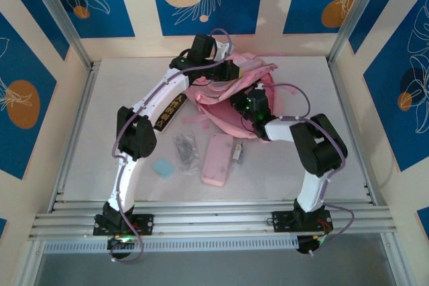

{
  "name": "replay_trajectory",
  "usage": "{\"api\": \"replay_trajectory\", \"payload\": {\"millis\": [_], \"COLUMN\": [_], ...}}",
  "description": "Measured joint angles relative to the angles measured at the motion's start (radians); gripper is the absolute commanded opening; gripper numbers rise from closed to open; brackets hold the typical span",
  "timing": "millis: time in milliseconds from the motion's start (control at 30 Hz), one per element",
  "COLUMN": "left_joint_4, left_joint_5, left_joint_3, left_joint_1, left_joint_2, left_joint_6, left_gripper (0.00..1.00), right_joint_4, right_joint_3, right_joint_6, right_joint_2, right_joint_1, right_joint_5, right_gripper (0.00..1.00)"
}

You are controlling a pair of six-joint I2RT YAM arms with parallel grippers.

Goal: Pack the student bag

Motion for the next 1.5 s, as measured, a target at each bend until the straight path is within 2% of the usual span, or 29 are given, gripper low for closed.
{"api": "replay_trajectory", "payload": {"millis": [67, 100, 200, 267, 333, 433, 600, 700, 767, 867, 900, 933, 1067, 1167, 1300, 1500], "left_joint_4": [0.001, 0.001, 0.006, 0.007, 0.007, 0.007, 0.022, 0.049, 0.065, 0.08, 0.084, 0.085, 0.092, 0.108, 0.113, 0.101], "left_joint_5": [0.0, 0.0, 0.0, -0.001, -0.001, -0.001, 0.0, 0.011, 0.015, 0.008, 0.003, -0.002, -0.029, -0.059, -0.123, -0.227], "left_joint_3": [-0.002, -0.002, -0.004, -0.005, -0.007, -0.01, -0.027, -0.062, -0.085, -0.145, -0.174, -0.2, -0.315, -0.408, -0.503, -0.589], "left_joint_1": [0.0, 0.0, 0.0, 0.0, 0.0, 0.0, -0.001, -0.004, -0.006, -0.004, -0.002, 0.0, 0.027, 0.089, 0.229, 0.435], "left_joint_2": [0.0, -0.001, -0.002, -0.002, -0.002, -0.002, -0.002, -0.005, -0.008, -0.04, -0.059, -0.079, -0.186, -0.271, -0.34, -0.335], "left_joint_6": [0.0, 0.0, 0.0, 0.0, 0.001, 0.003, 0.0, -0.016, -0.026, -0.025, -0.027, -0.019, 0.002, 0.024, 0.069, 0.122], "left_gripper": [0.0, 0.0, 0.0, 0.0, 0.0, 0.0, 0.0, 0.24, 0.33, 0.51, 0.61, 0.63, 0.65, 0.66, 0.68, 0.69], "right_joint_4": [-0.001, -0.004, -0.043, -0.095, -0.176, -0.33, -0.6, -0.76, -0.856, -0.96, -0.983, -1.003, -1.048, -1.044, -0.995, -0.895], "right_joint_3": [0.016, 0.017, 0.015, -0.003, -0.043, -0.081, -0.101, -0.111, -0.115, -0.118, -0.117, -0.116, -0.065, 0.011, 0.106, 0.256], "right_joint_6": [0.047, 0.074, 0.162, 0.202, 0.228, 0.237, 0.172, 0.118, 0.088, 0.049, 0.037, 0.023, -0.021, -0.049, -0.071, -0.079], "right_joint_2": [0.035, 0.039, 0.023, -0.018, -0.098, -0.246, -0.547, -0.713, -0.792, -0.854, -0.861, -0.863, -0.809, -0.718, -0.576, -0.32], "right_joint_1": [0.002, 0.003, 0.005, 0.007, 0.009, 0.012, 0.036, 0.057, 0.066, 0.067, 0.067, 0.067, 0.068, 0.078, 0.121, 0.203], "right_joint_5": [-0.006, -0.006, -0.003, -0.004, -0.01, -0.011, 0.005, 0.029, 0.043, 0.054, 0.053, 0.053, 0.026, -0.009, -0.047, -0.095], "right_gripper": [0.03, 0.09, 0.4, 0.55, 0.66, 0.72, 0.72, 0.72, 0.72, 0.72, 0.72, 0.72, 0.72, 0.72, 0.72, 0.68]}}
